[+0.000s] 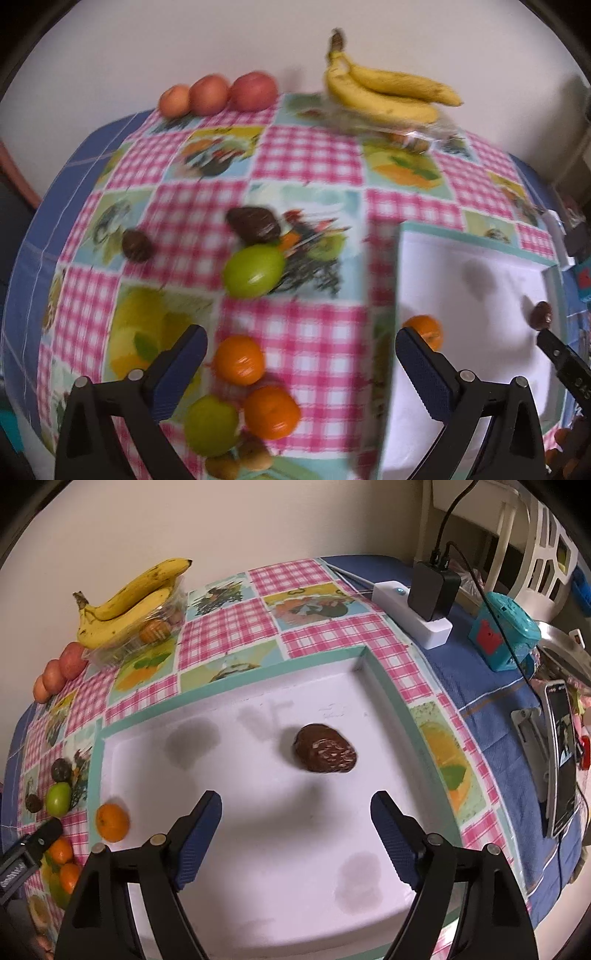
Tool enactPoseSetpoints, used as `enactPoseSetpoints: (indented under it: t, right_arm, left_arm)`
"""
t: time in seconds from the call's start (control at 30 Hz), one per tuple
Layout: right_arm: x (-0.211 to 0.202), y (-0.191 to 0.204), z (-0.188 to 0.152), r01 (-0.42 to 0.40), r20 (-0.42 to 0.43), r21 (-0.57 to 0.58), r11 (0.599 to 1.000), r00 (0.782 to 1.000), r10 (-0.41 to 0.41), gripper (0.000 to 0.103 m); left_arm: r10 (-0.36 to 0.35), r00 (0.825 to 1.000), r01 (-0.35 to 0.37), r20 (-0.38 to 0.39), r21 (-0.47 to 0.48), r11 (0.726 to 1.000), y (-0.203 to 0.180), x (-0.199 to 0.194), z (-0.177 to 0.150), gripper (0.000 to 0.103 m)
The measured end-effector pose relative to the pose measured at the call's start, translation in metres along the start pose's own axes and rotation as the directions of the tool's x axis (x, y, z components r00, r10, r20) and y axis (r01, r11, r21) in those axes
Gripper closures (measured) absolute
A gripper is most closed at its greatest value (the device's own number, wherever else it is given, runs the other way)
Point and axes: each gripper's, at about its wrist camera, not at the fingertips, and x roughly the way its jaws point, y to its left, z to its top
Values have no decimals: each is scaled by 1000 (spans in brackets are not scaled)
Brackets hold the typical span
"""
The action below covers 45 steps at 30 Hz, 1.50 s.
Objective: Organize fruits
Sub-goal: 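Open the right tool to drop the dark fruit while the left tool releases the tangerine, then move the right tool to a tangerine while the left tool approaches a green pear-like fruit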
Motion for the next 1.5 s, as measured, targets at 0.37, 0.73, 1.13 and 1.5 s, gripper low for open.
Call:
enactPoseSetpoints:
  t: [0.37,0.73,1.13,1.5]
  right_arm:
    - [-24,27,-25,-25,83,-77,997,996,32,4]
    - [-36,69,-52,-82,62,-191,978,993,96,4]
    - [-43,136,-78,-226,-30,-349,909,973,231,4]
    - [-42,181,-84,-366,-74,-382,848,927,367,4]
  left_arm:
    - [32,999,-32,0,-127,991,50,-12,-19,0]
    - [46,999,-40,29,-172,984,81,-30,-32,0]
    - [73,997,-69,3,-278,958,132,-46,-47,0]
    - [83,997,-77,-4,-432,898,176,-46,-49,0]
